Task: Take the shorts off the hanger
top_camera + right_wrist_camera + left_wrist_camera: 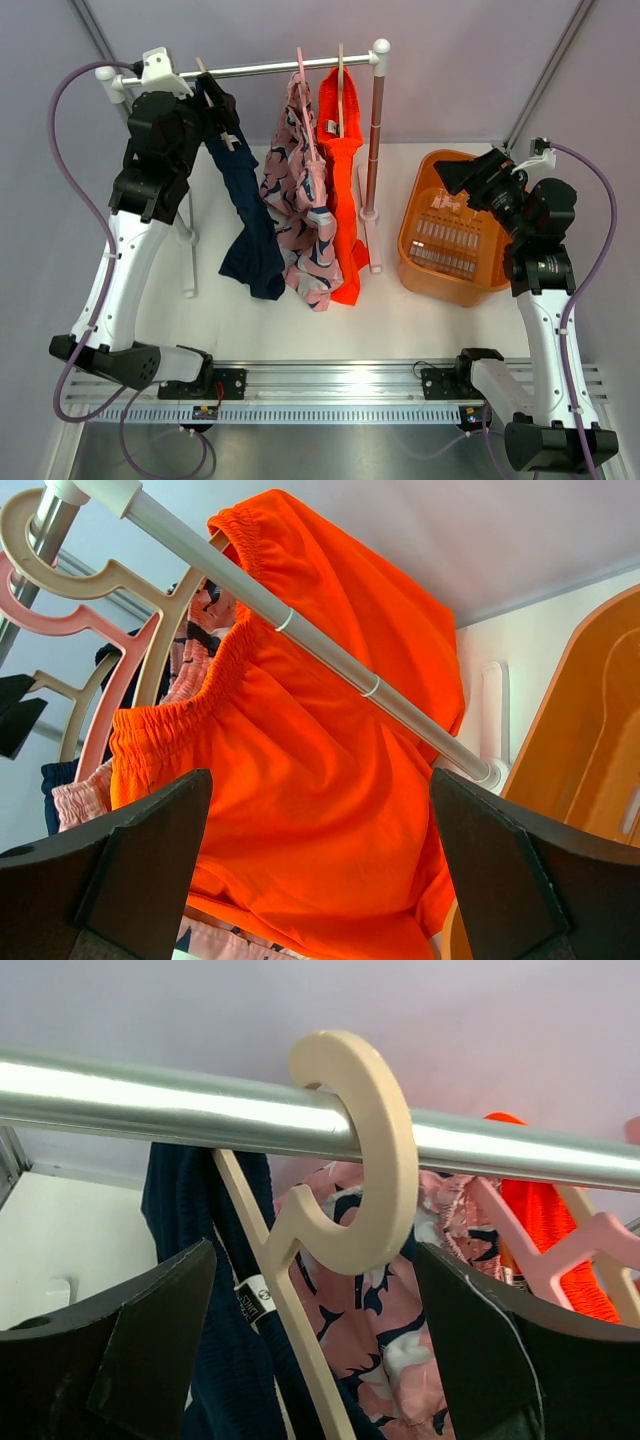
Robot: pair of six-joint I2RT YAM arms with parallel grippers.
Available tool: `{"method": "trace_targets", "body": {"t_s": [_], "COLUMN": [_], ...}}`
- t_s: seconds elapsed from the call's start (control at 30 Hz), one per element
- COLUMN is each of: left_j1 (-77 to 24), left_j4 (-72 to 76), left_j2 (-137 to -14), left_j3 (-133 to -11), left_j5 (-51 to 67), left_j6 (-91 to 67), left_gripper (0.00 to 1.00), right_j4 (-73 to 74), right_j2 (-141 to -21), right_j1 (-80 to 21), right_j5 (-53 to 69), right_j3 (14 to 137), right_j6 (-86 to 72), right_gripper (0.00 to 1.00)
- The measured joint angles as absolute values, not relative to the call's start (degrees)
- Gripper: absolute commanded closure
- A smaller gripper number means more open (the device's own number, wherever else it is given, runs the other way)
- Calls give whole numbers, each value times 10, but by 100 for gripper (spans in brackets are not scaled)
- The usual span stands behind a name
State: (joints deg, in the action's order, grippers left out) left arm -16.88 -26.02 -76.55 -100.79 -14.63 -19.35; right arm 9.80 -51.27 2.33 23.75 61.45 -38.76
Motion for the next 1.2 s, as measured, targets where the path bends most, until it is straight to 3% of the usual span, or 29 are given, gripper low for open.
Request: {"method": "trace_targets", "body": {"t_s": [0.5, 0.77, 1.2], "left_j1": [-186, -192, -195], "left_j4": [-293, -305, -326], "left_j2": [-816, -833, -865], "left_j3": [-1028, -1032, -1071], "left_j5": [-188, -224, -261], "left_j6": [-179, -159, -131], "left_gripper": [21, 30, 72], "right_j4": [100, 100, 100], "right_j2": [-506, -507, -521], "right_j1": [23, 23, 23], "right_j5": [237, 237, 238], "right_j3": [615, 615, 615], "right_j6": [-387, -386, -386], "right_gripper": [1, 1, 0]}}
